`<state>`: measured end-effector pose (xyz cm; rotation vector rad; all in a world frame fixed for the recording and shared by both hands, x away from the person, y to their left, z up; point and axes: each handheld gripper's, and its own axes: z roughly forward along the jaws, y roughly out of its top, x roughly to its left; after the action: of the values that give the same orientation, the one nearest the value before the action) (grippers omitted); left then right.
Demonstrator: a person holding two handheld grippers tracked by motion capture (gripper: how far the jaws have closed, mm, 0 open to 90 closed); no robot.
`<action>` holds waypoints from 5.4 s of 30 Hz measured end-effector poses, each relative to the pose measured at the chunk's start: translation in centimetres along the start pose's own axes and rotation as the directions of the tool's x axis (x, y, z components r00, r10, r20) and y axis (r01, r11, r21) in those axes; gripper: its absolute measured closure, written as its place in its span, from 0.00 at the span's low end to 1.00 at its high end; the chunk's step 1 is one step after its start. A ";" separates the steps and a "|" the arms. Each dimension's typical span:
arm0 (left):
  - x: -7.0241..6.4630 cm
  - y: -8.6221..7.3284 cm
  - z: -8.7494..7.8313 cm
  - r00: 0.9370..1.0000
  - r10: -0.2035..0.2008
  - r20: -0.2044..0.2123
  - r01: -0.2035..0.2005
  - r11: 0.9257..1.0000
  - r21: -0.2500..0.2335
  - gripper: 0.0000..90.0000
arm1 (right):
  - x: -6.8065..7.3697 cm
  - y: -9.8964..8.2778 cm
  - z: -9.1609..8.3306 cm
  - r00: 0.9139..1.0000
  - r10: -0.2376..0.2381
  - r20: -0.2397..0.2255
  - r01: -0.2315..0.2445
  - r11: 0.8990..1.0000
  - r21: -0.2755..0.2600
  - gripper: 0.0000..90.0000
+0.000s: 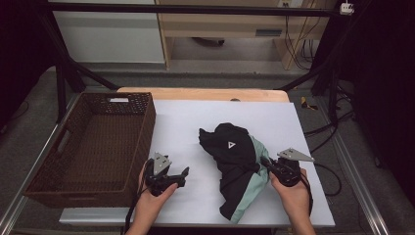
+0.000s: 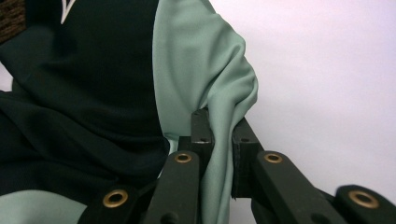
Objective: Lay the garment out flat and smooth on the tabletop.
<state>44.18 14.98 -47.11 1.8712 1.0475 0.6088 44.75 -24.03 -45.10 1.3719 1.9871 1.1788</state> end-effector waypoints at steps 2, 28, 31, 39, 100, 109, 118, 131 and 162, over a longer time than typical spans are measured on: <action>0.0 0.0 0.0 1.000 0.000 0.000 0.000 1.000 0.000 0.13 | -0.2 0.0 0.0 1.000 0.001 0.009 -0.001 1.000 0.002 0.92; -0.2 0.2 -0.2 1.000 0.016 -0.007 -0.016 1.000 -0.004 0.14 | -4.0 -0.8 0.0 0.987 0.062 0.150 -0.069 0.997 0.042 0.92; -0.1 0.2 -0.1 1.000 0.017 -0.008 -0.017 1.000 0.000 0.13 | -4.6 -1.0 0.2 0.983 0.083 0.166 -0.092 0.994 0.051 0.92; -0.3 0.4 -0.3 1.000 0.027 -0.005 -0.027 1.000 -0.006 0.14 | -4.4 -1.3 -0.3 0.983 0.087 0.162 -0.097 0.994 0.051 0.82; -0.1 0.2 -0.1 0.999 0.030 -0.016 -0.030 1.000 0.000 0.13 | 9.6 8.8 3.0 0.975 -0.135 -0.175 0.142 0.990 0.024 0.90; 0.0 0.2 -0.2 1.000 0.025 -0.016 -0.026 1.000 -0.003 0.13 | 10.4 10.6 2.8 0.945 -0.017 -0.327 0.009 1.000 -0.025 0.90; 0.0 0.2 -0.1 1.000 0.027 -0.015 -0.027 1.000 0.000 0.13 | 7.3 7.2 5.3 0.963 0.089 -0.255 -0.074 0.995 0.068 0.88; -0.3 0.1 -0.1 0.999 0.035 -0.010 -0.035 0.999 0.005 0.14 | 5.5 5.7 4.4 0.994 -0.018 -0.105 0.024 0.998 0.050 0.88; -2.2 0.7 0.1 0.995 0.089 0.043 -0.090 0.996 0.010 0.16 | 4.1 3.3 3.4 0.997 -0.066 -0.045 0.065 0.998 -0.013 0.39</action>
<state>43.40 12.88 -46.55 1.9417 0.9459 0.6128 47.36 -18.53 -43.68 1.2754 2.0374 1.1992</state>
